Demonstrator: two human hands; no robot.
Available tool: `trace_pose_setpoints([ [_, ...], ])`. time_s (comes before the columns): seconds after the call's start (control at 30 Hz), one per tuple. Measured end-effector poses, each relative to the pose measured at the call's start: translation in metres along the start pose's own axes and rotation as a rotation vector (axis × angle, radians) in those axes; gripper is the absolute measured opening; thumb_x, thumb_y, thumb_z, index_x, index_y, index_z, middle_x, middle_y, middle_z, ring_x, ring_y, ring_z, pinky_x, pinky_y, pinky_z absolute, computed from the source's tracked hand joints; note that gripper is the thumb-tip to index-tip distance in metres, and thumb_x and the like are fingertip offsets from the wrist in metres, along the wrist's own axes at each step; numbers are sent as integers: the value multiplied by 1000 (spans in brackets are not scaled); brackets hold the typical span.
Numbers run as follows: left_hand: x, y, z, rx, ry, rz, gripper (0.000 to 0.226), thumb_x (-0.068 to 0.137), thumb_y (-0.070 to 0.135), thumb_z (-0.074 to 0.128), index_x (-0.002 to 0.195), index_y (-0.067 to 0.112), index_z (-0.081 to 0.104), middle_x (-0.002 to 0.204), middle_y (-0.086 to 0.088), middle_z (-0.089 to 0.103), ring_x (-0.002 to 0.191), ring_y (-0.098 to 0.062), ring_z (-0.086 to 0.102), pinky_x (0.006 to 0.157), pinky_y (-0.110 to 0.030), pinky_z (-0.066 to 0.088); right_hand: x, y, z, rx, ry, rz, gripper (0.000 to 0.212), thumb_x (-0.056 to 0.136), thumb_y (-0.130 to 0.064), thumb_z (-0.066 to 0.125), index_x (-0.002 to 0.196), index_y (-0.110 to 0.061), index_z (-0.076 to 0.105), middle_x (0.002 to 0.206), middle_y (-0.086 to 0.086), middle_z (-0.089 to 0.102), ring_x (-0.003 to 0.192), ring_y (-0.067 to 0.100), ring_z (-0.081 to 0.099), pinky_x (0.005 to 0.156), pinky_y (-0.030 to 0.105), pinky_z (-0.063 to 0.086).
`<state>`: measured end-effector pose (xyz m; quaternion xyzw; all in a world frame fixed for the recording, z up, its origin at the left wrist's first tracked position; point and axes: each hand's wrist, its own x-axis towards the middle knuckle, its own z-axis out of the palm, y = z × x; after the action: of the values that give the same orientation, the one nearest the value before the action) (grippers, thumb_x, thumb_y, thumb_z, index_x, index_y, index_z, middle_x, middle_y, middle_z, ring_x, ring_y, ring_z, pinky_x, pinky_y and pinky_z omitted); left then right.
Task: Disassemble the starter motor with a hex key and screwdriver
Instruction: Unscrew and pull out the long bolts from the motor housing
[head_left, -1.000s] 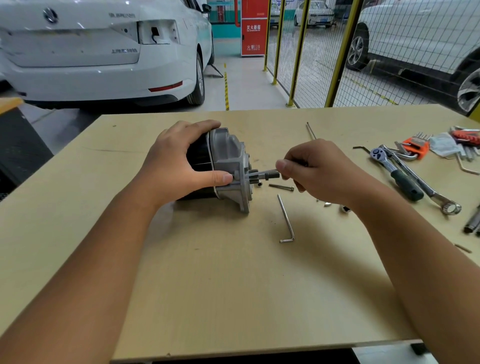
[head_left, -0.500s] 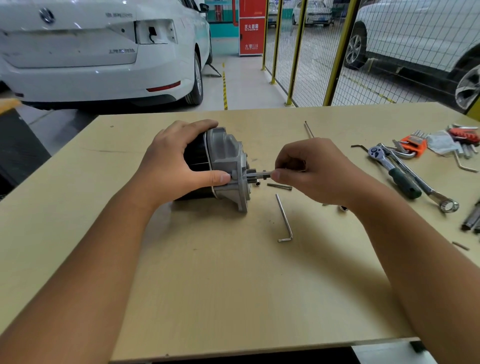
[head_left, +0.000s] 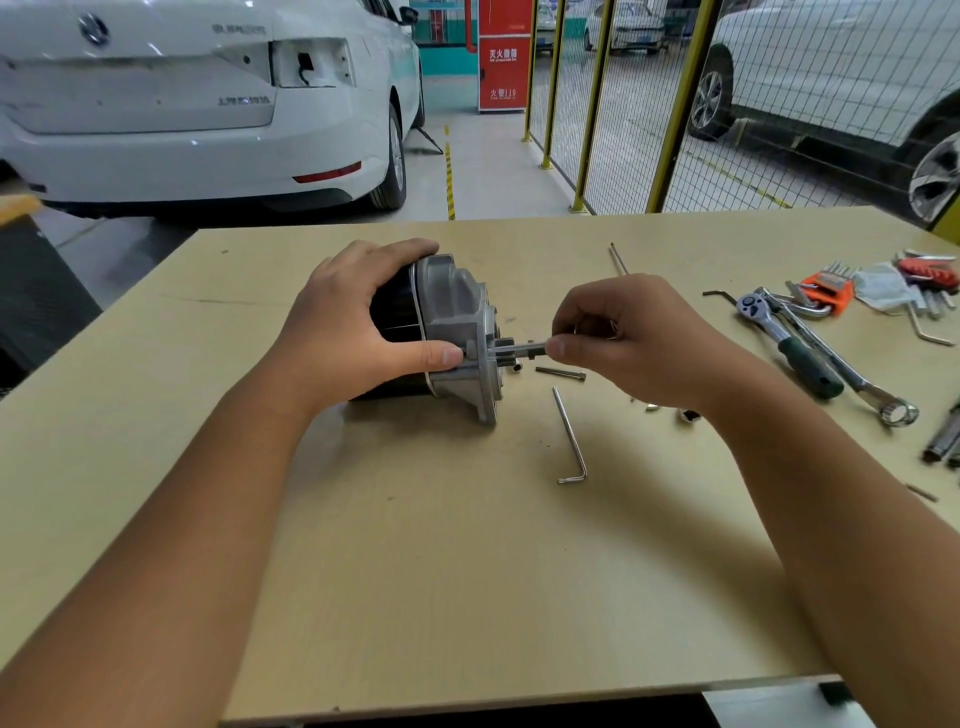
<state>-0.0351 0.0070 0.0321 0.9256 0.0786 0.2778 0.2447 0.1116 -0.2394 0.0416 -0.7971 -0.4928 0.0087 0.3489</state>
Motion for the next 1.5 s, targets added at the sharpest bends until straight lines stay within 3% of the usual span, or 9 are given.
trace_pose_setpoints([
  [0.23, 0, 0, 0, -2, 7, -2, 98, 54, 76, 75, 144, 46, 52, 124, 11, 57, 119, -19, 55, 105, -47, 48, 1, 0, 3, 17, 18, 10, 11, 94, -27, 69, 84, -22, 71, 66, -4, 63, 58, 6, 52, 53, 19, 40],
  [0.33, 0, 0, 1, 0, 5, -1, 98, 54, 76, 75, 145, 47, 51, 124, 11, 57, 120, -19, 54, 105, -48, 48, 1, 0, 5, 11, 28, 22, 14, 97, -28, 65, 85, -24, 70, 64, -8, 62, 58, 3, 54, 51, 14, 38],
  [0.63, 0, -2, 2, 4, 11, 2, 98, 54, 77, 76, 145, 48, 50, 124, 11, 57, 120, -19, 54, 104, -47, 48, 1, -4, 7, -49, 7, 45, 27, 101, -32, 57, 88, -14, 73, 67, -1, 63, 59, 1, 51, 50, 15, 33],
  [0.97, 1, -4, 3, 17, 25, 10, 98, 54, 77, 75, 144, 46, 51, 122, 12, 56, 118, -20, 54, 103, -44, 47, 0, -2, 4, -5, 42, -23, 10, 88, -23, 77, 83, -15, 76, 63, -12, 65, 58, 2, 57, 53, 11, 39],
  [1.13, -1, -3, 5, 70, 42, 9, 100, 55, 79, 70, 147, 45, 50, 124, 14, 53, 118, -16, 40, 96, -32, 36, 0, -2, 7, -65, 107, -27, 8, 84, -27, 81, 81, -20, 78, 67, -10, 68, 64, 7, 61, 60, 26, 48],
  [1.4, -4, 5, 2, 114, 55, -11, 101, 55, 82, 66, 147, 42, 52, 133, 6, 57, 132, -24, 40, 107, -55, 42, 1, -3, 10, -65, 63, 2, 5, 91, -25, 74, 86, -23, 76, 66, -6, 64, 61, 10, 54, 61, 28, 45],
  [1.5, -3, 6, 3, 120, 64, 5, 101, 56, 82, 67, 146, 39, 53, 135, 6, 57, 132, -24, 40, 108, -56, 41, 1, -3, 9, -50, 55, 2, 6, 91, -24, 73, 87, -22, 76, 63, -8, 62, 58, 6, 52, 56, 21, 41],
])
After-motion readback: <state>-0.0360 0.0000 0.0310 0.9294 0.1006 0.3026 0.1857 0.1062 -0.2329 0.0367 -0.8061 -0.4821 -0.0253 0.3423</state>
